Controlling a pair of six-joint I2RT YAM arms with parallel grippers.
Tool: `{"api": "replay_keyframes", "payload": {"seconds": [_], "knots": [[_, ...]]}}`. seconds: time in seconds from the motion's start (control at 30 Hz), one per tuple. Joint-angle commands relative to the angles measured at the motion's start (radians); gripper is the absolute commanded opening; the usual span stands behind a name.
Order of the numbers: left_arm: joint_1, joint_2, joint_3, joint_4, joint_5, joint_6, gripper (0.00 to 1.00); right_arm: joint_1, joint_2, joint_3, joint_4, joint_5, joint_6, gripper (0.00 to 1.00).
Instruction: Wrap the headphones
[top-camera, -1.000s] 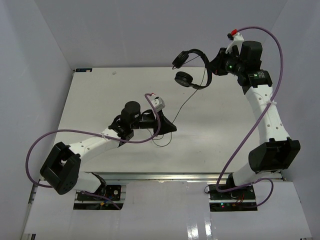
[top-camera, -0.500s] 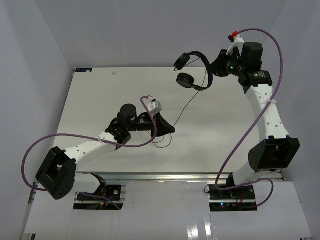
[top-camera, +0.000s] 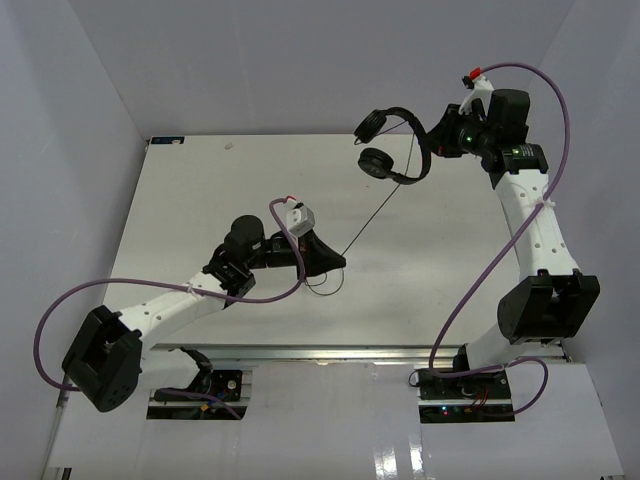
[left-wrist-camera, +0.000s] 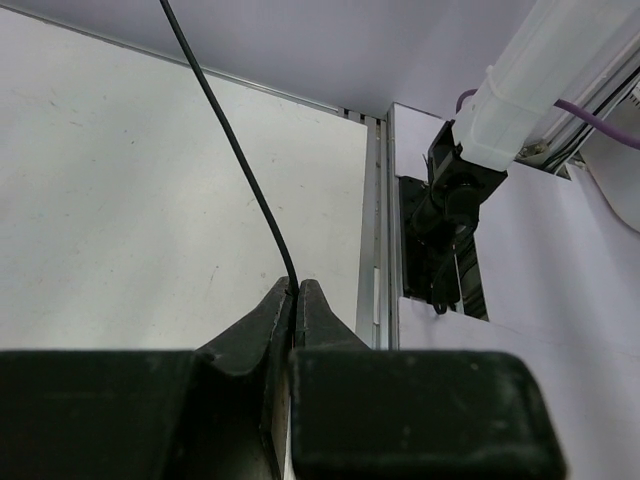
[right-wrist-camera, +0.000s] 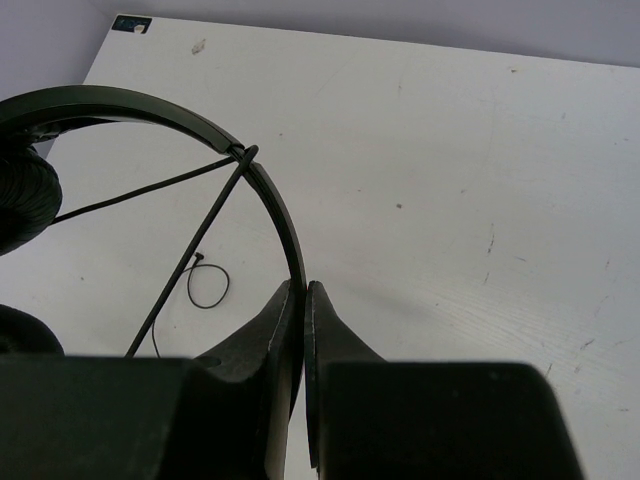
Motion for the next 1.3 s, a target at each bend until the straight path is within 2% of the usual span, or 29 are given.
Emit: {"api": "replay_keyframes", "payload": {"seconds": [0.0, 0.2, 0.4, 0.67, 0.77, 0.97, 1.27], "knots": [[0.001, -0.053, -0.045, -0.033, -0.05, 0.03, 0.12, -0.004, -0.013, 0.01, 0.045, -0.035, 0.023, 0.08], [0.003, -0.042, -0.107, 0.044, -0.157, 0.028, 0.11, -0.004, -0.036, 0.008, 0.041, -0.052, 0.025, 0.08], [0.008, -0.058, -0.109, 0.177, -0.131, -0.035, 0.11, -0.005, -0.038, -0.005, 0.035, -0.041, 0.01, 0.07], [0.008, -0.028, -0.075, 0.111, -0.126, 0.005, 0.14, -0.004, -0.038, -0.011, 0.036, -0.084, 0.026, 0.08], [0.009, 0.008, -0.071, 0.118, -0.139, 0.015, 0.19, -0.004, -0.044, -0.024, 0.037, -0.124, 0.037, 0.08], [0.015, 0.103, -0.03, 0.131, -0.15, 0.048, 0.19, -0.003, -0.08, -0.06, 0.039, -0.198, 0.048, 0.08], [0.074, 0.204, -0.036, 0.317, -0.156, -0.052, 0.23, 0.003, -0.16, -0.139, 0.048, -0.343, 0.039, 0.08]]}}
